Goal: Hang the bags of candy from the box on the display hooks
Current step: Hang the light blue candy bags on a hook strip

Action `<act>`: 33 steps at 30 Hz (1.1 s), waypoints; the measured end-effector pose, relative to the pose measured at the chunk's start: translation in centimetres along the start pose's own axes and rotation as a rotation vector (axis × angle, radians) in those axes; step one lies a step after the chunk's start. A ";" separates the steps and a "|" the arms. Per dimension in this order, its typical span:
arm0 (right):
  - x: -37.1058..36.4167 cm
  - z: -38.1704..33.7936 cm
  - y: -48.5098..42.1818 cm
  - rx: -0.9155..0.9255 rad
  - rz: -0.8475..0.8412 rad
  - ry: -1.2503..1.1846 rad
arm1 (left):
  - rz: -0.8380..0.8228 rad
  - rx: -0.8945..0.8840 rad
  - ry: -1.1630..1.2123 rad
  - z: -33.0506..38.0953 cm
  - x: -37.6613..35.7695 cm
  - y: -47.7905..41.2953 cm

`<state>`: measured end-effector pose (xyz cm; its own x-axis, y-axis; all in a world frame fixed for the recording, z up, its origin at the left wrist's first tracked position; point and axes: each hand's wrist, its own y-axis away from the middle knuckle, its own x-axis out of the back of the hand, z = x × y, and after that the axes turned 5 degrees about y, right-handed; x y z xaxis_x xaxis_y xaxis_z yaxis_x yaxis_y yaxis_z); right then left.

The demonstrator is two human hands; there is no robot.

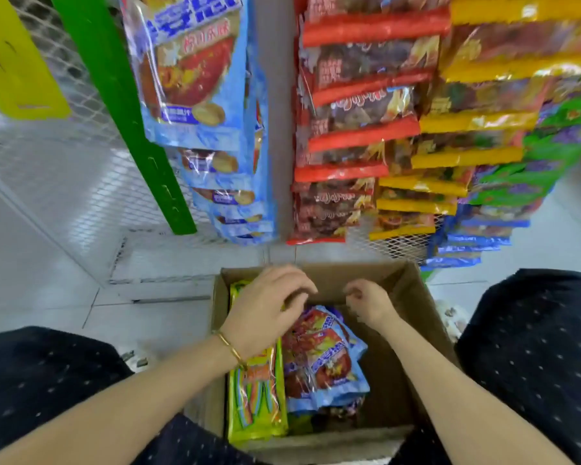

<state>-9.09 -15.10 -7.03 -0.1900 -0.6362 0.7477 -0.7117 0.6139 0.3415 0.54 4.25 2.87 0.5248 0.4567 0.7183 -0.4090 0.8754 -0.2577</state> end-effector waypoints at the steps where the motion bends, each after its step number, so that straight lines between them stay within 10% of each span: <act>1: -1.5 1.7 -0.3 -0.073 -0.061 0.030 | -0.022 0.069 0.022 -1.0 -0.6 0.0; 6: -6.5 4.0 -0.5 -0.232 -0.285 0.205 | -0.020 0.271 0.108 -4.0 -1.7 -0.7; 21: -10.9 3.1 0.6 -0.442 -0.171 0.406 | -0.001 0.439 0.192 -4.8 -2.5 -1.2; 33: -6.1 3.0 -0.8 -0.263 -0.122 -0.567 | -0.086 0.503 0.190 -4.5 -2.0 -1.3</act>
<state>-9.36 -13.14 -13.56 -0.4978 -0.8131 0.3017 -0.5743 0.5697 0.5879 3.38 2.94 -1.21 0.6791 0.4480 0.5815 -0.6406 0.7486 0.1713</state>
